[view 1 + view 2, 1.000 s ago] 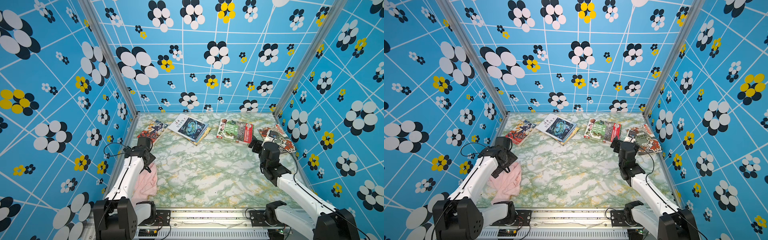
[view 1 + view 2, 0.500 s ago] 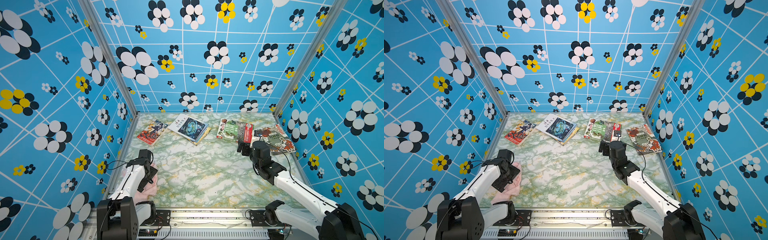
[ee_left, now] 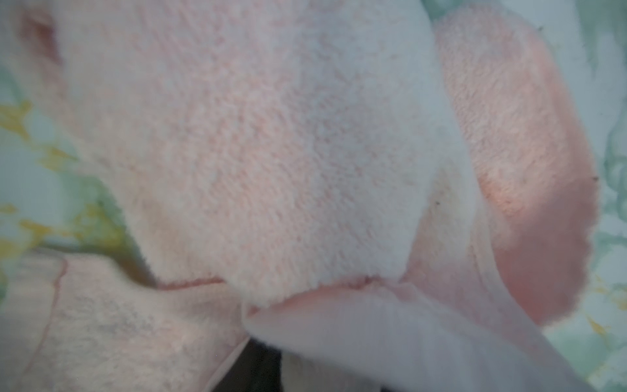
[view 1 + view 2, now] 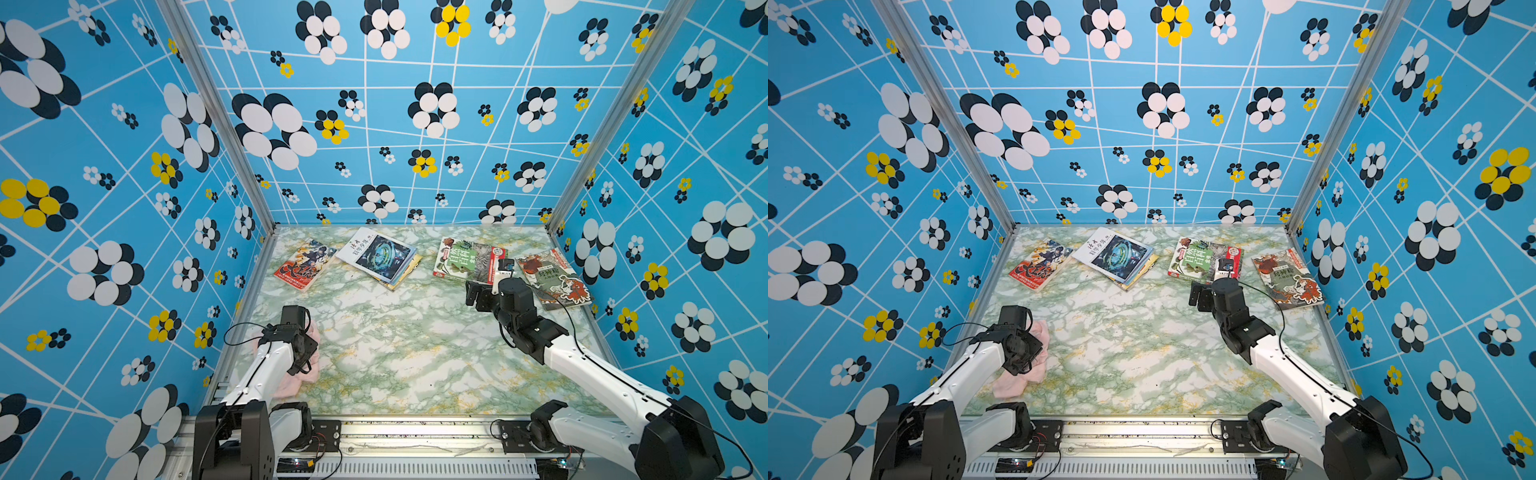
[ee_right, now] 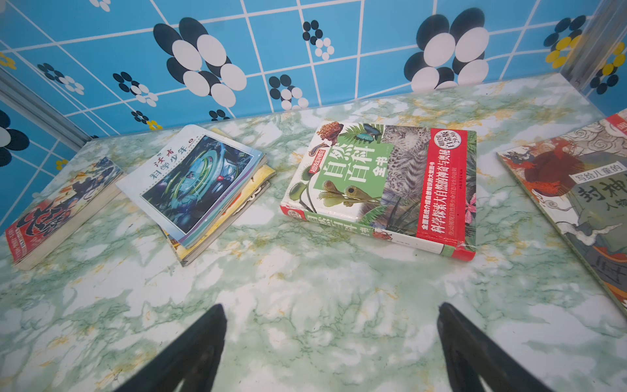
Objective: Wipe the cover of the book
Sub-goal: Pick up the cleaning item at the center of the board.
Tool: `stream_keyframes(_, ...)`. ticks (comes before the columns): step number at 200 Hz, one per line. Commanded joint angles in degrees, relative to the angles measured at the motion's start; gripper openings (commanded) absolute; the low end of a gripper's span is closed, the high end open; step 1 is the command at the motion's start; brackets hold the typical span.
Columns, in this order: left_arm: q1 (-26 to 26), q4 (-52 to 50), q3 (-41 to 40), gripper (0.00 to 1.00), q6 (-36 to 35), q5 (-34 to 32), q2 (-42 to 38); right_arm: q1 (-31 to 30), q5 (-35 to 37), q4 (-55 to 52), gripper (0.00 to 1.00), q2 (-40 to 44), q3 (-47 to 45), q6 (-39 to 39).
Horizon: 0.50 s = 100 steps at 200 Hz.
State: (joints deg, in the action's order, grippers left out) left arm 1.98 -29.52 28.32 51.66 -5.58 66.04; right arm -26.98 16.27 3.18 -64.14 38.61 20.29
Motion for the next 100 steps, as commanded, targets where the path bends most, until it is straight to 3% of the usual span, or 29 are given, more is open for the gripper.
stream_keyframes(1,-5.6,6.08,-2.32,0.3,-1.21,9.22,5.14,-0.44,-4.03,-0.25,0.99,-1.36,2.32,2.65)
stream_keyframes(43,-14.6,16.99,-1.45,0.2,-2.29,16.13,3.16,-0.41,-12.46,3.93,0.99,-3.67,1.88,5.56)
stream_keyframes(76,-15.9,22.77,4.56,0.17,-3.13,30.77,4.01,-0.35,-32.57,15.99,0.99,-8.39,-0.72,5.67)
stream_keyframes(100,-17.08,23.2,10.38,0.16,-3.41,40.58,7.04,0.24,-45.68,18.72,0.99,-15.6,2.96,7.97)
